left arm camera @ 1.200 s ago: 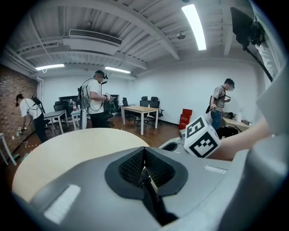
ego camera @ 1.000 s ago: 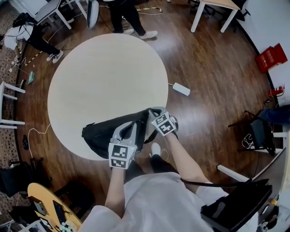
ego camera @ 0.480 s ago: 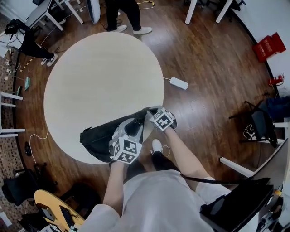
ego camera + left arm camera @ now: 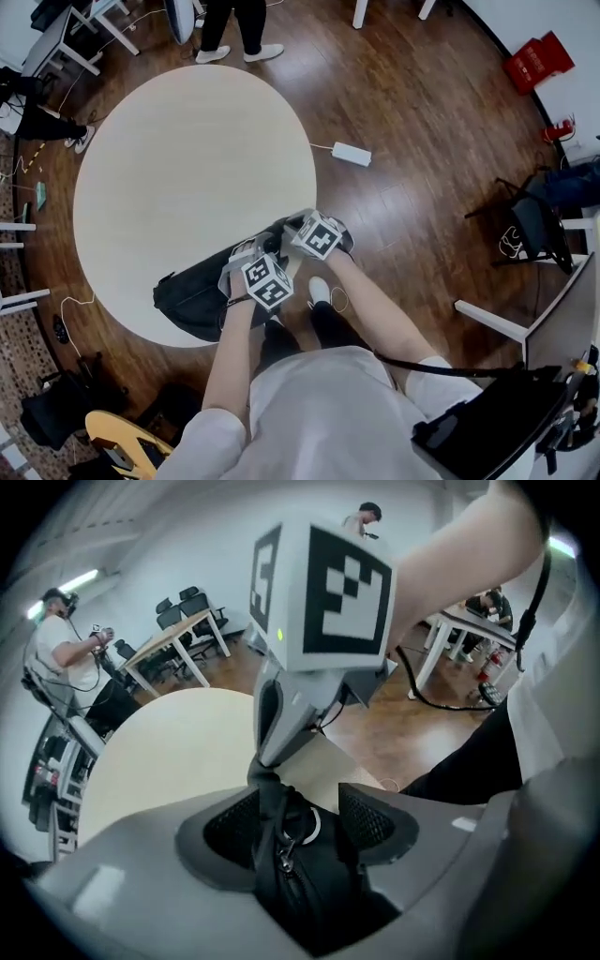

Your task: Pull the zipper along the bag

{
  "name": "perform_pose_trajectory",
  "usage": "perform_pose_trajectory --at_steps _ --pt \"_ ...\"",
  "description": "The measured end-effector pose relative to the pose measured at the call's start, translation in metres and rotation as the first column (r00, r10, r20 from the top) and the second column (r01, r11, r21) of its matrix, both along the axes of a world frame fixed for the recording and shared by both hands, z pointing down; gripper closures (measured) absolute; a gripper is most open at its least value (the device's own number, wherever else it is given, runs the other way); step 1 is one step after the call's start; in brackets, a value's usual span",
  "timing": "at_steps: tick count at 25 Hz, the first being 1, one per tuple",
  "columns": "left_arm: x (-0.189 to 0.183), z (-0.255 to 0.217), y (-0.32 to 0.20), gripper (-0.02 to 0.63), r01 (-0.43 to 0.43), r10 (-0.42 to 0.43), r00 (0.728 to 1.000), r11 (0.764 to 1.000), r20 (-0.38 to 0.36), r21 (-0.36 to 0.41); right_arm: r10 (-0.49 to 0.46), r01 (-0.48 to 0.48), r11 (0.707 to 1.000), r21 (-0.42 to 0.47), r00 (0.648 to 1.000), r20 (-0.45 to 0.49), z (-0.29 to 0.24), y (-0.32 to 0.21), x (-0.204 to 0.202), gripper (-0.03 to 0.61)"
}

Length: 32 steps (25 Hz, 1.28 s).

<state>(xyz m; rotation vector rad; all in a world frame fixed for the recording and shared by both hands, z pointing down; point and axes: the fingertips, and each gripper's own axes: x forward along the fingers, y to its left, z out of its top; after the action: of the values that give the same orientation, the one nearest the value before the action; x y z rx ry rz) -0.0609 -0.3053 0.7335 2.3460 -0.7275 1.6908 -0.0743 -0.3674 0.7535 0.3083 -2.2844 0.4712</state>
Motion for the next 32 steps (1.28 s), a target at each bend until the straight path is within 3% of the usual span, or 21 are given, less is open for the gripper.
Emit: perform_pose_trajectory --at_steps 4,5,10,16,25,32 --pt "-0.002 0.018 -0.005 0.369 -0.01 0.01 0.998 1.0 0.056 -0.014 -0.001 0.001 1.0 0.006 1.0 0.012 -0.001 0.003 -0.001 0.588" --pt "-0.003 0.019 -0.008 0.412 0.008 -0.007 0.998 1.0 0.057 -0.012 0.002 -0.002 1.0 0.006 1.0 0.014 -0.001 0.003 -0.001 0.588" --pt "0.004 0.017 -0.006 0.467 0.009 -0.008 1.0 0.999 0.027 -0.039 0.014 -0.014 1.0 -0.003 1.0 0.018 0.002 0.0 0.002 0.588" --pt "0.015 0.009 0.001 0.562 -0.026 0.027 1.0 1.0 0.004 -0.003 0.018 -0.018 1.0 -0.012 1.0 0.014 0.001 -0.003 0.005 0.588" --pt "0.014 -0.042 0.006 0.581 0.082 -0.075 0.996 0.988 -0.054 0.132 0.043 -0.043 0.999 -0.005 0.999 0.016 0.001 -0.007 0.005 0.588" --pt "-0.011 -0.062 0.041 0.584 0.209 -0.196 0.976 0.966 -0.1 0.153 0.076 -0.077 0.997 -0.032 0.997 -0.025 0.009 -0.009 0.009 0.588"
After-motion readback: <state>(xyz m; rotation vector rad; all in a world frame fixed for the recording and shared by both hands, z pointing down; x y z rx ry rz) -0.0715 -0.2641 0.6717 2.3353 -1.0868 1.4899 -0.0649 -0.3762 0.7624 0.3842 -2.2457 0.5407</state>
